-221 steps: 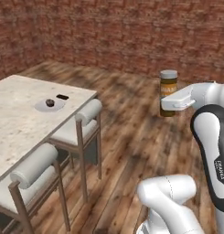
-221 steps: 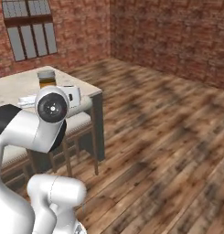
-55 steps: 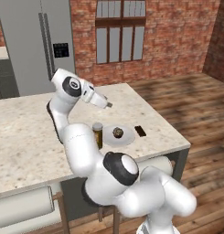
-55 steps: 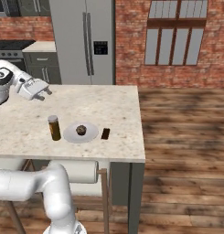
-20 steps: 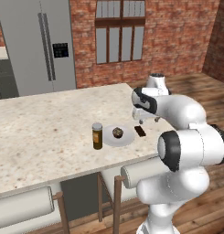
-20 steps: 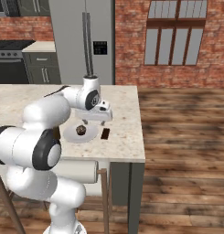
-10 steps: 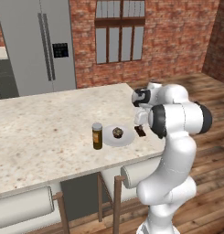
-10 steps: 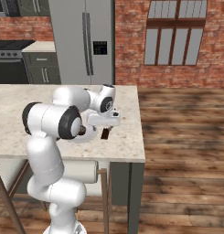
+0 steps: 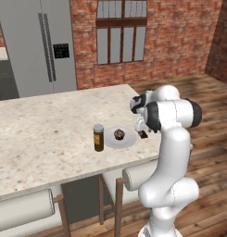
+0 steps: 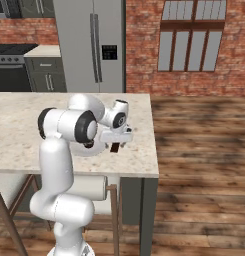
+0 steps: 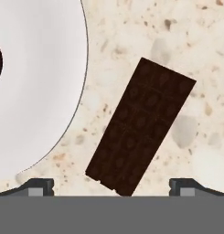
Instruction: Take the cinnamon bottle from the cabinet and place it on the dining table, next to the plate with the cupcake. Then take the chocolate from the dining counter and place it on the cupcake plate.
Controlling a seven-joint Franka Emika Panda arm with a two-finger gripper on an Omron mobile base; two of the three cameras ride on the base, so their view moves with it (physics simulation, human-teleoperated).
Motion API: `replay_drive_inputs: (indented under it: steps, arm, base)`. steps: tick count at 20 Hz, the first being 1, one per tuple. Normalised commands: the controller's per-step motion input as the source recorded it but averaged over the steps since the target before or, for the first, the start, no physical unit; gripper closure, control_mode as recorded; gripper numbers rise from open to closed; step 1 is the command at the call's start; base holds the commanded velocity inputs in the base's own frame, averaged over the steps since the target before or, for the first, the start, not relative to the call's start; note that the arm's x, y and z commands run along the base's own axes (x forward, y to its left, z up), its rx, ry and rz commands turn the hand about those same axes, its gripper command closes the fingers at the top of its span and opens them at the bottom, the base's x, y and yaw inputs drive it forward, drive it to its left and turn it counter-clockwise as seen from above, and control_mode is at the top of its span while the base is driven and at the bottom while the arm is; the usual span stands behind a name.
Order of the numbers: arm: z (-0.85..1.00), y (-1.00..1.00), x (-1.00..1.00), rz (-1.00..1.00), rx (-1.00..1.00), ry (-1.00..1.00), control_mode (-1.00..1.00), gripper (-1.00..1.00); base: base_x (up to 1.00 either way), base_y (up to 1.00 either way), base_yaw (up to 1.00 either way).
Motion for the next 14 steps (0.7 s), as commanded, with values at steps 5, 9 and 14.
replay_drive_inputs:
  steps: [5, 9, 14]
  arm:
    - [-0.48, 0.0, 0.1, 0.03, 0.0, -0.08, -1.0, -1.0]
    - [-0.41, 0.0, 0.06, 0.0, 0.0, -0.12, -1.0, -1.0]
    - [-0.5, 0.0, 0.0, 0.0, 0.0, -0.15, -1.0, -1.0]
  base:
    - [0.0, 0.0, 0.0]
    - [0.0, 0.0, 0.0]
    - [0.0, 0.0, 0.0]
